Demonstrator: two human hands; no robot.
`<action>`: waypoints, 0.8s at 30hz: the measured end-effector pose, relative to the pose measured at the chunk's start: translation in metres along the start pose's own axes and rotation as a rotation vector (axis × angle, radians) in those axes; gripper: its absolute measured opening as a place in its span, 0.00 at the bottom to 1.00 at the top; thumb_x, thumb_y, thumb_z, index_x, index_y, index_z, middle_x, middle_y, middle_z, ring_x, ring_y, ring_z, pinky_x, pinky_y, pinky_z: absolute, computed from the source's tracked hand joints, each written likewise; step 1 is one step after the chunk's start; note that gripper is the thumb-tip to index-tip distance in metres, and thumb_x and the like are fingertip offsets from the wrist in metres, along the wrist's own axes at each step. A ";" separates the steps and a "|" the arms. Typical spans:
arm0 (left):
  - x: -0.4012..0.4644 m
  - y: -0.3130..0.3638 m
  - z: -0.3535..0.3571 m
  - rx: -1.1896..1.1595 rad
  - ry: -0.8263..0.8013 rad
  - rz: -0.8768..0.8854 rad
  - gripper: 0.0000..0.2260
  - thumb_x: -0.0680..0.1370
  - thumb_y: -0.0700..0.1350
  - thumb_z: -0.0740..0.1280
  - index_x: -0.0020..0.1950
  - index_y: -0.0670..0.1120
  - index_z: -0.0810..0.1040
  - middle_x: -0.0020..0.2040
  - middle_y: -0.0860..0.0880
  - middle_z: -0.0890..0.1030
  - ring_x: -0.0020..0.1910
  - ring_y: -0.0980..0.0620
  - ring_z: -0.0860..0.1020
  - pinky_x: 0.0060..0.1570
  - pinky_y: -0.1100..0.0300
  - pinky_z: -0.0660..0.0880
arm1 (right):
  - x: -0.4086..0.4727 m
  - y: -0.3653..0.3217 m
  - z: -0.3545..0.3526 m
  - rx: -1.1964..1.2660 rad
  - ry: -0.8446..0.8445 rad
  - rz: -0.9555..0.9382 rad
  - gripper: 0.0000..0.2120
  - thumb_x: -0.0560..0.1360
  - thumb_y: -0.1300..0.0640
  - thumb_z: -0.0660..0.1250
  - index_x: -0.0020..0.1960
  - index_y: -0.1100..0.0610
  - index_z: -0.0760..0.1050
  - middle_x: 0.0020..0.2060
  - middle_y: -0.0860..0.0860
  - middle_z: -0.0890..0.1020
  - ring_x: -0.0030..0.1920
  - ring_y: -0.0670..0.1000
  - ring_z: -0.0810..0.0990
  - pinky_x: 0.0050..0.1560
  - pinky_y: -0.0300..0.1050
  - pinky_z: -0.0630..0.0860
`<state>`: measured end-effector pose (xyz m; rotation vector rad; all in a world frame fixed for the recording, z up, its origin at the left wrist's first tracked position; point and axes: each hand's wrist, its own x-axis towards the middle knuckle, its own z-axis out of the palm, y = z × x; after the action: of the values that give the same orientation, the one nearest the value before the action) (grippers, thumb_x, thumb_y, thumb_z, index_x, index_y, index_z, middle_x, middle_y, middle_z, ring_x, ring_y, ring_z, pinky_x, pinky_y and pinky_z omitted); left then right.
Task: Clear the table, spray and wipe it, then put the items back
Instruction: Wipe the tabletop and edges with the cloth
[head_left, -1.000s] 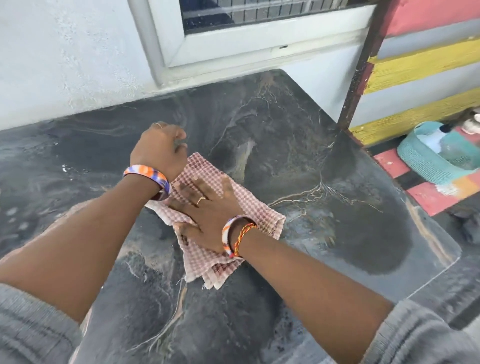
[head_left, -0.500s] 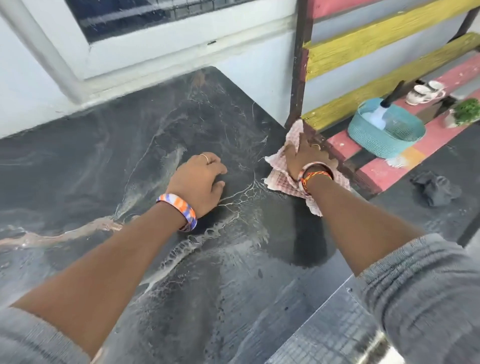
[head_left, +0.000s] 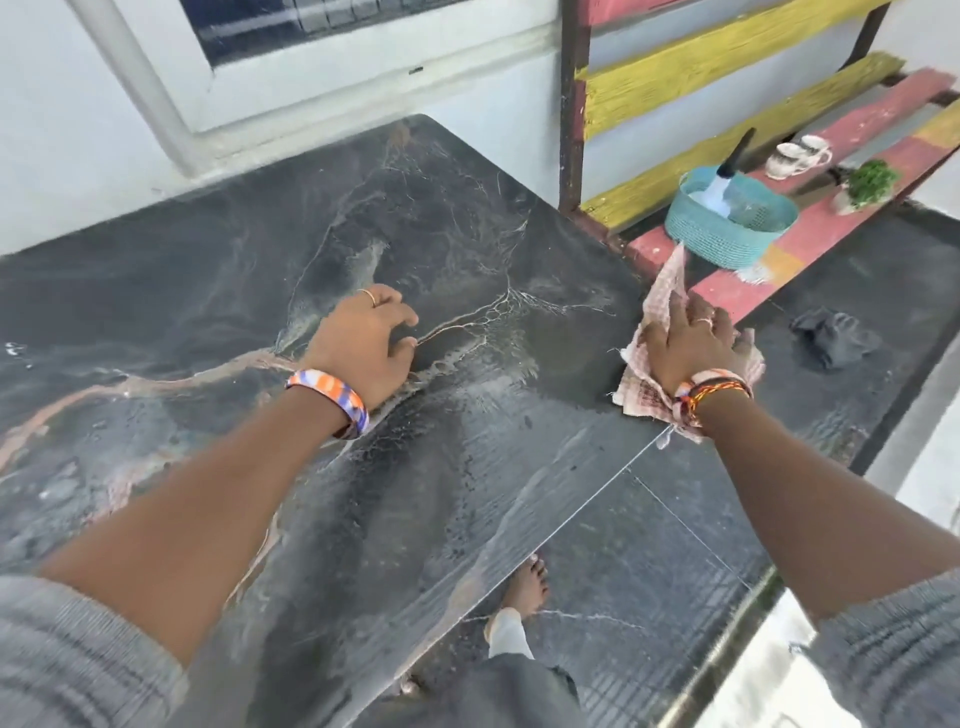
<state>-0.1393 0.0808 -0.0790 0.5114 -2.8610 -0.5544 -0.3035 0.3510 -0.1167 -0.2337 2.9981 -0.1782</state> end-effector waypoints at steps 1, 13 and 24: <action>-0.009 -0.006 -0.003 -0.007 0.018 -0.020 0.12 0.74 0.41 0.65 0.58 0.43 0.78 0.66 0.44 0.72 0.62 0.43 0.74 0.61 0.52 0.71 | -0.011 -0.007 0.003 -0.007 -0.015 -0.031 0.26 0.80 0.45 0.45 0.76 0.51 0.48 0.77 0.53 0.51 0.76 0.60 0.47 0.73 0.63 0.44; -0.106 -0.077 -0.058 0.034 0.291 -0.300 0.12 0.74 0.39 0.64 0.56 0.41 0.79 0.60 0.37 0.76 0.58 0.35 0.74 0.56 0.45 0.73 | -0.164 -0.217 0.055 -0.088 -0.123 -0.928 0.26 0.79 0.44 0.47 0.76 0.45 0.49 0.77 0.49 0.51 0.76 0.56 0.47 0.72 0.64 0.41; -0.179 -0.048 -0.051 0.062 0.216 -0.359 0.13 0.75 0.43 0.64 0.58 0.41 0.78 0.62 0.39 0.75 0.59 0.37 0.74 0.58 0.49 0.71 | -0.112 -0.079 0.031 -0.214 -0.031 -0.543 0.30 0.71 0.28 0.42 0.72 0.32 0.46 0.77 0.47 0.45 0.76 0.58 0.38 0.65 0.73 0.33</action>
<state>0.0524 0.0871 -0.0709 1.0396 -2.5993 -0.4323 -0.1777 0.2888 -0.1237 -1.0567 2.8436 0.0981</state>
